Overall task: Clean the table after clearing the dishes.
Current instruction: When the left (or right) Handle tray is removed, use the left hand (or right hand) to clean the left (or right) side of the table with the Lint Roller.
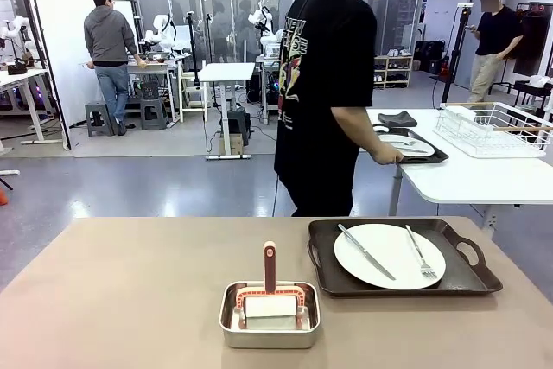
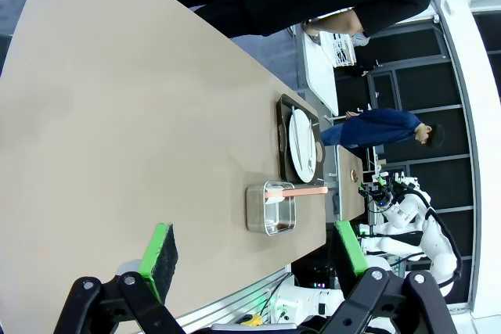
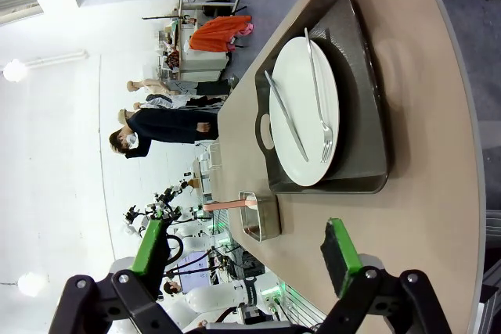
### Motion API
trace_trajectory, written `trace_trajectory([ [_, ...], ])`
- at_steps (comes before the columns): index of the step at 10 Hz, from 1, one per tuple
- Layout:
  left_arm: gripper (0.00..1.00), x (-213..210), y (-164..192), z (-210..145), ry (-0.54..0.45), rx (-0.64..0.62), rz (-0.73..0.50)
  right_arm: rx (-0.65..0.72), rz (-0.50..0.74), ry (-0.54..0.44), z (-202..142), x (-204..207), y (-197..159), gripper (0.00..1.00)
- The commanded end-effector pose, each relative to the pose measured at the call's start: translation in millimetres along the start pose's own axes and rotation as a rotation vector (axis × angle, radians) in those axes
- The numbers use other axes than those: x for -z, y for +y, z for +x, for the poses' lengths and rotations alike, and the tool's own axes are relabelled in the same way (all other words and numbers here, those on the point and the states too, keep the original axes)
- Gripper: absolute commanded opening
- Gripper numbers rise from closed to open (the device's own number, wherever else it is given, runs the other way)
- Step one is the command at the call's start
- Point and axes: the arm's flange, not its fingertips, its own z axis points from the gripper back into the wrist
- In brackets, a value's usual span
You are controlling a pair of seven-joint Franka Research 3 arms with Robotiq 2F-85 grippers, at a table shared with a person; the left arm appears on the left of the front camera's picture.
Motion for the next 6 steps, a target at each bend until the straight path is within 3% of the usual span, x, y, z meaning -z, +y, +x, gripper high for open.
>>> trace_trajectory([
  [1,1.0,-1.8,1.5,-1.6,0.005,0.005,-0.013,-0.001,0.002,-0.002,-1.3,-0.9,1.9,1.0],
  [5,1.0,0.0,0.0,0.0,0.0,0.0,0.0,-0.001,0.002,-0.002,-1.3,-0.9,1.9,1.0],
  [6,1.0,-11.5,-23.0,5.4,0.052,0.151,-0.055,-0.001,0.002,-0.002,-1.3,-0.9,1.9,1.0],
])
